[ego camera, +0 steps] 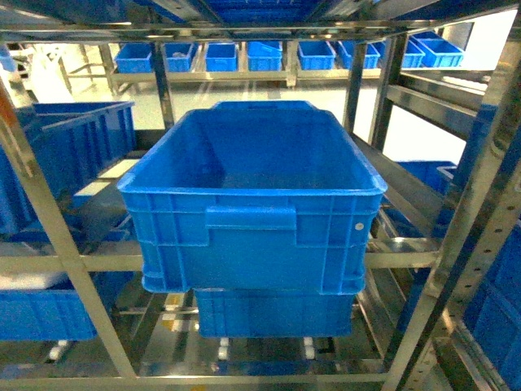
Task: Pick red block from blue box to shelf
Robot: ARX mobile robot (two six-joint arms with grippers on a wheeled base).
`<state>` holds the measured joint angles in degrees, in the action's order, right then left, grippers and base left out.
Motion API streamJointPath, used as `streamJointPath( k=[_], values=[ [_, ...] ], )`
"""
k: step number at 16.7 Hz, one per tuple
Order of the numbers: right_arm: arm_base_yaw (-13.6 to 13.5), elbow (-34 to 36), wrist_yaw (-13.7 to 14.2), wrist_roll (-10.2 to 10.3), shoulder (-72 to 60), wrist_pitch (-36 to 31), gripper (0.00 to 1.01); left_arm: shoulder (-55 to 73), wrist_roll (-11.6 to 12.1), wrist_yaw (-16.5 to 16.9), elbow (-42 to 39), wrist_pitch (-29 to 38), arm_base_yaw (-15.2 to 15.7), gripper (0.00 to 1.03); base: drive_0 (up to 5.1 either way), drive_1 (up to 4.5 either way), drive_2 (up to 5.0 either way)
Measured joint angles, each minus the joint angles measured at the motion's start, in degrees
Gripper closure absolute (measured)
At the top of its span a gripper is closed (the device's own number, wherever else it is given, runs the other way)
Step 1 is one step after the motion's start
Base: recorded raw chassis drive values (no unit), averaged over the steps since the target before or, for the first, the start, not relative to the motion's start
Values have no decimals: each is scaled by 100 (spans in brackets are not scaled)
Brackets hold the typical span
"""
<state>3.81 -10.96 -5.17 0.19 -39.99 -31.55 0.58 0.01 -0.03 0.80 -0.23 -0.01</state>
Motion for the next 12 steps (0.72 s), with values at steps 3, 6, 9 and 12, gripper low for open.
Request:
streamJointPath(
  k=[3, 6, 9, 12],
  values=[
    [2, 0, 2, 0, 2, 2, 74, 0, 0, 9, 0, -2, -7, 5, -82, -82, -82],
    [0, 0, 0, 0, 2, 0, 74, 0, 0, 2, 0, 0, -7, 5, -19, -19, -19],
    [0, 0, 0, 0, 2, -2, 74, 0, 0, 0, 0, 0, -4, 5, 0, 0, 0],
    [0, 0, 0, 0, 2, 2, 74, 0, 0, 2, 0, 0, -4, 5, 0, 0, 0]
  ],
)
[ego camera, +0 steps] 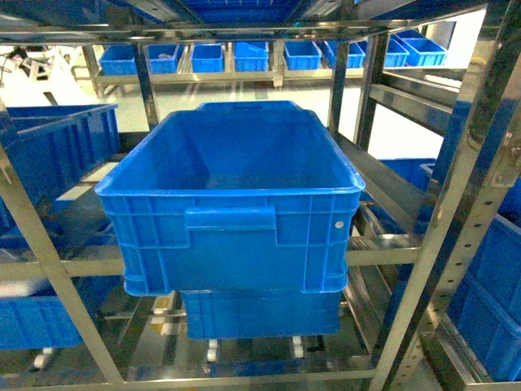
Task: Pick red block from blue box to shelf
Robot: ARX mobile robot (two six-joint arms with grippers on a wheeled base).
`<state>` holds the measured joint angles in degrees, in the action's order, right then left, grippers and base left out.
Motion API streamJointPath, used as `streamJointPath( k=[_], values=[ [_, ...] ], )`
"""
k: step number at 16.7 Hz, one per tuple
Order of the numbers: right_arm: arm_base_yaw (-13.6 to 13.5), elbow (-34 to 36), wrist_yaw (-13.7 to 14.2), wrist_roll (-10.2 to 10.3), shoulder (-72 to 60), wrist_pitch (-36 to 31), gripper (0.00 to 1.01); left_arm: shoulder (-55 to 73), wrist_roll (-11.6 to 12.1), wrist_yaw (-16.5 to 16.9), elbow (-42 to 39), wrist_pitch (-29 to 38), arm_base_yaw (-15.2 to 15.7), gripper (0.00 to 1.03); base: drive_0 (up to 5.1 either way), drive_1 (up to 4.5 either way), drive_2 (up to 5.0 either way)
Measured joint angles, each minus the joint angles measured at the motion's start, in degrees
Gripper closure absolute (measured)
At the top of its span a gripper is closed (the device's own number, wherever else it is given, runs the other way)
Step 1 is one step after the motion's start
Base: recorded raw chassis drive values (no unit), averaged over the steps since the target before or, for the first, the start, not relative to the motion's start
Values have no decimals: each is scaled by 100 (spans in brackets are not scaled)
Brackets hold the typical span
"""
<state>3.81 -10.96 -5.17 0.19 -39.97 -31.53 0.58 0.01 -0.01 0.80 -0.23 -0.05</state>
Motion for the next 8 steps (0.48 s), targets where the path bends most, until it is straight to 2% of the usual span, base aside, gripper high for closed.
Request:
streamJointPath(
  k=[6, 8],
  values=[
    [0, 0, 0, 0, 0, -2, 74, 0, 0, 0, 0, 0, 0, 5, 0, 0, 0],
    [2, 0, 4, 0, 0, 7, 74, 0, 2, 9, 0, 4, 0, 5, -421, 209, 209]
  ],
)
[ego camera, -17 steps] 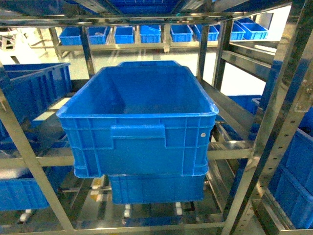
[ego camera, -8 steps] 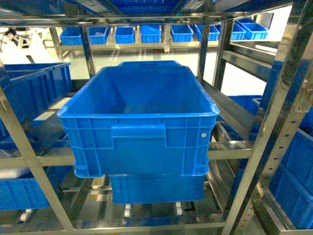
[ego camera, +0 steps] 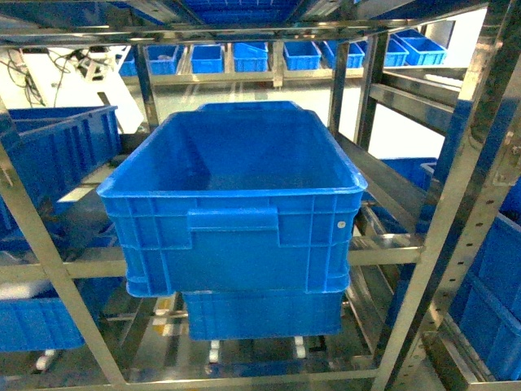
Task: Pick red block from blue box to shelf
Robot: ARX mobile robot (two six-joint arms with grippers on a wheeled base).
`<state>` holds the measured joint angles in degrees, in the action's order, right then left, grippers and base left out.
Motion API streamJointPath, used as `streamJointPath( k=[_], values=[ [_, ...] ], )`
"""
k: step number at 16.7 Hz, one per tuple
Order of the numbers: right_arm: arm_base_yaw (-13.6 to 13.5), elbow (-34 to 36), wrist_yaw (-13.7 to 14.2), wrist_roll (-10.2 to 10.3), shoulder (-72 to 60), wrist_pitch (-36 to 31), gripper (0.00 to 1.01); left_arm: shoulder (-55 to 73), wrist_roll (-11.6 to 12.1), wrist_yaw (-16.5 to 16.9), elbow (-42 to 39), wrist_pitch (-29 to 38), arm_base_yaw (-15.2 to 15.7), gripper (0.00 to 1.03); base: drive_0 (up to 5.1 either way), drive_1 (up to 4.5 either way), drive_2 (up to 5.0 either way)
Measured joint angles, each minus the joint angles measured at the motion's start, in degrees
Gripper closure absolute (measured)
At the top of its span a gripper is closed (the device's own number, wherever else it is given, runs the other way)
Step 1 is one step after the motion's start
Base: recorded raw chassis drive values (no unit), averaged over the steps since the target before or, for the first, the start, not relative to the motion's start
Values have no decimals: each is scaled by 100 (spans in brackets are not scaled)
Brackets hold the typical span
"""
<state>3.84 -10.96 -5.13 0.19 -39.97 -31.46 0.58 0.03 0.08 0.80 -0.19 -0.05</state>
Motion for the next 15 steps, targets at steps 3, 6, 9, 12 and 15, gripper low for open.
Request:
streamJointPath(
  k=[3, 6, 9, 12, 15],
  values=[
    [0, 0, 15, 0, 7, -9, 74, 0, -2, -7, 0, 2, 0, 5, -447, 412, 67],
    [-2, 0, -31, 0, -4, -9, 74, 0, -2, -31, 0, -13, 0, 5, -98, 104, 8],
    [-2, 0, -26, 0, 0, -2, 74, 0, -2, -17, 0, -13, 0, 5, -2, 141, -145],
    [-2, 0, -24, 0, 33, -17, 74, 0, -2, -13, 0, -4, -2, 5, 1, 431, -429],
    [-2, 0, -24, 0, 28, -7, 74, 0, -2, -13, 0, -11, 0, 5, 5, 434, -424]
  ],
)
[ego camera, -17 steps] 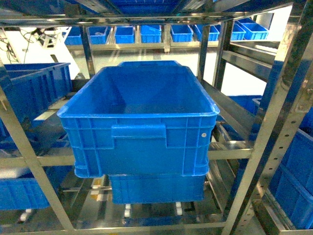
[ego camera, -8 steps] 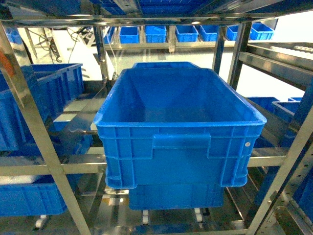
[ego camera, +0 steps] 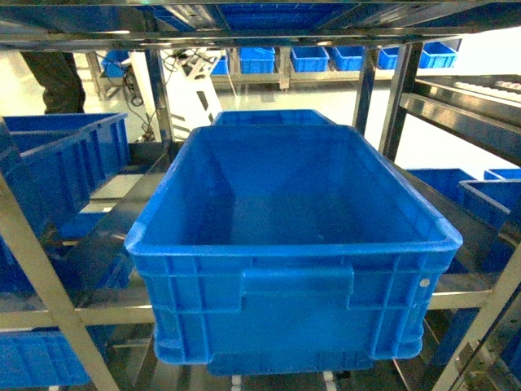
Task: Pick red block from blue box to shelf
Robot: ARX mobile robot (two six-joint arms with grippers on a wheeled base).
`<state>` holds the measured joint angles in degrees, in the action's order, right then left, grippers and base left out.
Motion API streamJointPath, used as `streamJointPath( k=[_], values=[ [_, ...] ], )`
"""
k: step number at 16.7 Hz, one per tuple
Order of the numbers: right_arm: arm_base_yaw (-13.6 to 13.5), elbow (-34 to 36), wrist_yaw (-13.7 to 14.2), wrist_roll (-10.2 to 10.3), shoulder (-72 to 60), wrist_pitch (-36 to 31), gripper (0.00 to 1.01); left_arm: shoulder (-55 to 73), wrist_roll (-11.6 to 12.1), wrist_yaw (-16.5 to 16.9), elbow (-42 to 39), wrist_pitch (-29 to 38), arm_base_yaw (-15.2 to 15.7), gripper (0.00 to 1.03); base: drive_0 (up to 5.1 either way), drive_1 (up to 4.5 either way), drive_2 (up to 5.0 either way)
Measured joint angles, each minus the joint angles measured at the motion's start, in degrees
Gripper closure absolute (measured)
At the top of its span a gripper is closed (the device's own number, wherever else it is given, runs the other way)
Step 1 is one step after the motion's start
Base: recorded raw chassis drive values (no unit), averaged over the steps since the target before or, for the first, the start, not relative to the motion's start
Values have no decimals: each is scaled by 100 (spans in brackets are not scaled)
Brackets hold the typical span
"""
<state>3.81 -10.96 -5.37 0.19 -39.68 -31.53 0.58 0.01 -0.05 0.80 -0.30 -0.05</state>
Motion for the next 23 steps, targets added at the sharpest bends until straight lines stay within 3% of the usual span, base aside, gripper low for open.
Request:
streamJointPath(
  k=[8, 23],
  values=[
    [0, 0, 0, 0, -9, -13, 74, 0, 2, 2, 0, 20, 0, 5, 9, 437, -420],
    [0, 0, -2, 0, -22, 0, 74, 0, 0, 2, 0, 4, -2, 5, 0, 0, 0]
  ],
)
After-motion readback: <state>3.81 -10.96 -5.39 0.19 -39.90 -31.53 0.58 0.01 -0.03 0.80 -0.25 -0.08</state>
